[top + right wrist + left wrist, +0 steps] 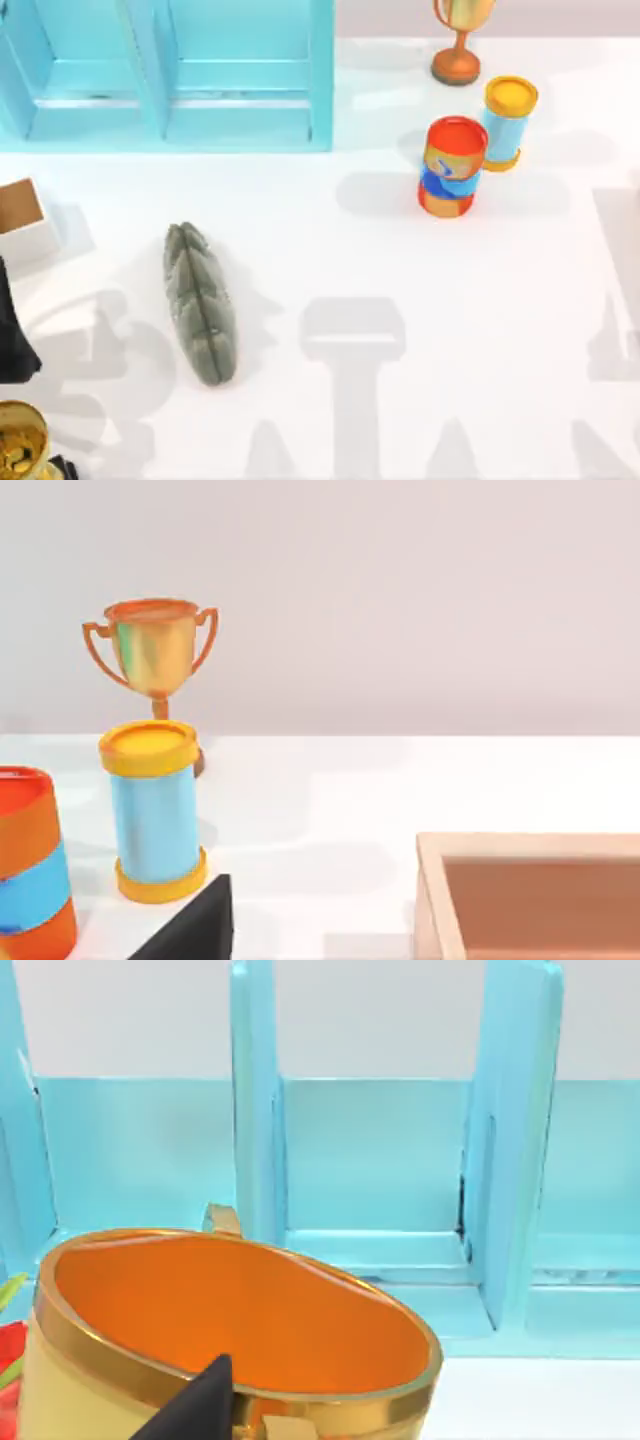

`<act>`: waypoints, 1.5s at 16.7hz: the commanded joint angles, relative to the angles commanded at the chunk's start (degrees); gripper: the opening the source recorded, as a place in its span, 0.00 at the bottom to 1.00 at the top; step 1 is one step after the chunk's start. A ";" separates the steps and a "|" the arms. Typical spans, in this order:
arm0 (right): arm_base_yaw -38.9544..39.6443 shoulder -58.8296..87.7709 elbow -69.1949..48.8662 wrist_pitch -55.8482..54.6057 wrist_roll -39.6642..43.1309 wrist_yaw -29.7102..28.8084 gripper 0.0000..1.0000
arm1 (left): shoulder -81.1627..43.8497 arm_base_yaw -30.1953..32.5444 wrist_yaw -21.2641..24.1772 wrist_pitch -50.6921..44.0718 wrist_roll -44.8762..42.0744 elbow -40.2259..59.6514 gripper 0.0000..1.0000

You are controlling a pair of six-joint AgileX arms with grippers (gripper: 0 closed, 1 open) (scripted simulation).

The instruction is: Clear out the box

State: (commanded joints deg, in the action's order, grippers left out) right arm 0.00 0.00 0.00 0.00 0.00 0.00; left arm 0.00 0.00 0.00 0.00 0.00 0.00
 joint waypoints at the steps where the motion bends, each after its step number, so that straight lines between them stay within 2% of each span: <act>1: 0.00 0.00 0.00 0.00 0.00 0.00 1.00 | 0.00 0.00 0.00 0.00 0.00 0.00 1.00; 4: -0.92 1.88 -1.85 1.82 0.90 -0.01 1.00 | 0.00 0.00 0.00 0.00 0.00 0.00 1.00; 8: -5.54 12.86 -11.74 11.29 5.38 -0.05 1.00 | 0.00 0.00 0.00 0.00 0.00 0.00 1.00; 20: -24.45 75.95 -57.98 53.56 23.88 -0.16 1.00 | 0.00 0.00 0.00 0.00 0.00 0.00 1.00; 25: -30.22 92.44 -71.53 66.15 29.58 -0.16 1.00 | 0.00 0.00 0.00 0.00 0.00 0.00 1.00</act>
State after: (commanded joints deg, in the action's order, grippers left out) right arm -30.22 92.44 -71.53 66.15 29.58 -0.16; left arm 0.00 0.00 0.00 0.00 0.00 0.00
